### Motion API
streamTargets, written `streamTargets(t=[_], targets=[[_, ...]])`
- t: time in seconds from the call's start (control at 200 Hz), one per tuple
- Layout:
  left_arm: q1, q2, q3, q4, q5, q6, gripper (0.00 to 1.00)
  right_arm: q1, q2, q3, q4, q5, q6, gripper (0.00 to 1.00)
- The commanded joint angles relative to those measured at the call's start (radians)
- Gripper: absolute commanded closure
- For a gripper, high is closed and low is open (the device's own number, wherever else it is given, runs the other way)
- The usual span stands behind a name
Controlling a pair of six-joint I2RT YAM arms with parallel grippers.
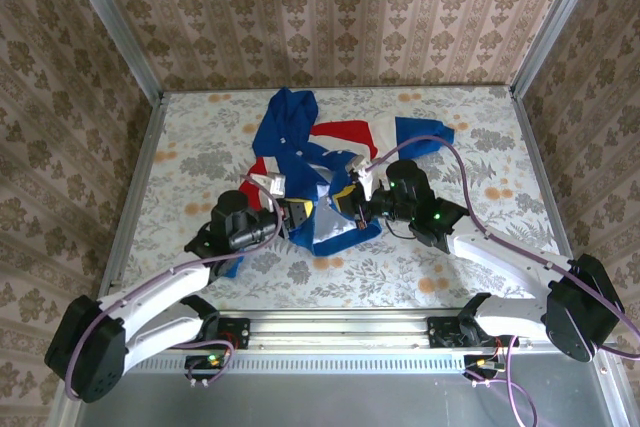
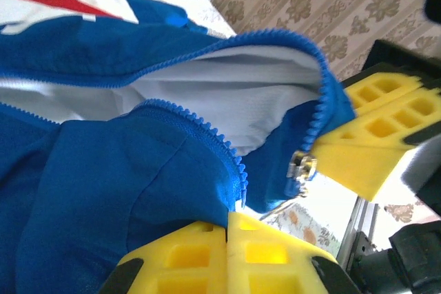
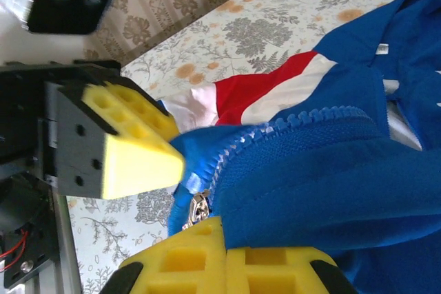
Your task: Zip up the jacket
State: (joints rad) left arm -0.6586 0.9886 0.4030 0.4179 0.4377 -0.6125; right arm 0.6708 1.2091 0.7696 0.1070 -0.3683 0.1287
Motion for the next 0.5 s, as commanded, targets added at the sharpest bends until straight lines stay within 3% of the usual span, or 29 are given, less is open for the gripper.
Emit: streamTargets(t=[0.0,0.26,0.495], targets=[[-0.001,0.032,0.027,0.011,0.028,0.008,1.0,-0.001,-0.01,-0.009,0.035,-0.026,-0.023,1.0],[-0.107,0.029,0.136,-0.24,0.042,0.121,1.0,-0.003,0.008,0.0,0.023,0.091,-0.015,1.0],[-0.159,-0.027,0.132,-0.253,0.01,0.133,1.0,-0.003,0.031,0.006,0.042,0.081,-0.012,1.0]])
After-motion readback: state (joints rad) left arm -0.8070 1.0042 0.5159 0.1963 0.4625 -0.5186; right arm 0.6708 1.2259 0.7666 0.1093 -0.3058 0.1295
